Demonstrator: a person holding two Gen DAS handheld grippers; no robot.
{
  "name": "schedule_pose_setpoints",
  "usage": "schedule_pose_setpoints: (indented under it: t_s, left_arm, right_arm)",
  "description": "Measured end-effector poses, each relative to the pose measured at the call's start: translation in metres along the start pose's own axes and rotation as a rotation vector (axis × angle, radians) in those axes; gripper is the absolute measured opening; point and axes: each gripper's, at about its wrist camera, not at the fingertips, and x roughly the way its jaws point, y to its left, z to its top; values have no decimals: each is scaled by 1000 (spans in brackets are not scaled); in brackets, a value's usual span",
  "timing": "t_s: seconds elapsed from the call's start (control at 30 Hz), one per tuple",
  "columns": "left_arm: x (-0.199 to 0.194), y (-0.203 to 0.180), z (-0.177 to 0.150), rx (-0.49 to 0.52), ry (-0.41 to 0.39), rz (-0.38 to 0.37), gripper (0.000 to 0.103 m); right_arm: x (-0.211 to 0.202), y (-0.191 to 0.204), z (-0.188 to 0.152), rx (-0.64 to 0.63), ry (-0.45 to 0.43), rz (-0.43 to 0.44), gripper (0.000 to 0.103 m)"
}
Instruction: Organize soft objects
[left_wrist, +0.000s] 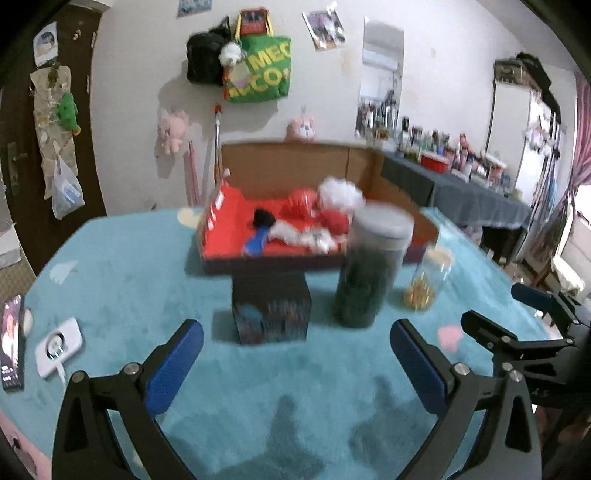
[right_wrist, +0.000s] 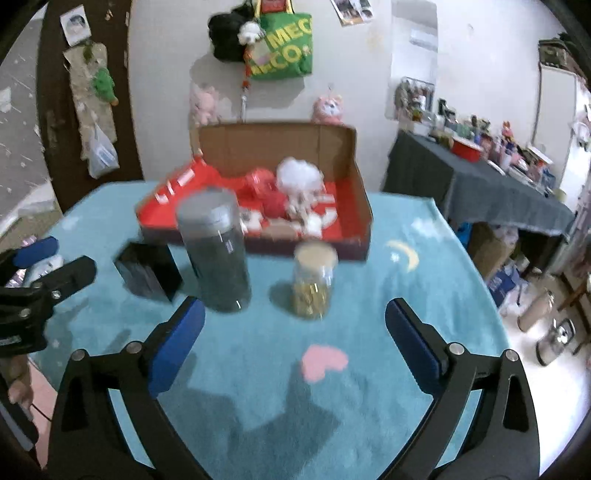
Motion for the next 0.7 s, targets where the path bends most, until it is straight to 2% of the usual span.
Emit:
schedule_pose_setpoints:
  t_s: [0.17,0.43,0.7]
  left_arm:
    - [41,1,-26,-33,122,11,103]
    - [70,0,-46,-31,220,41,103]
    - [72,-4,-53,-17,222,79,103]
  right_arm:
    - [32,0,-29,30,88,1,100]
    - [66,-6,-56,55,180,-28,100]
    - [71,-12,-60,81,203,-21,100]
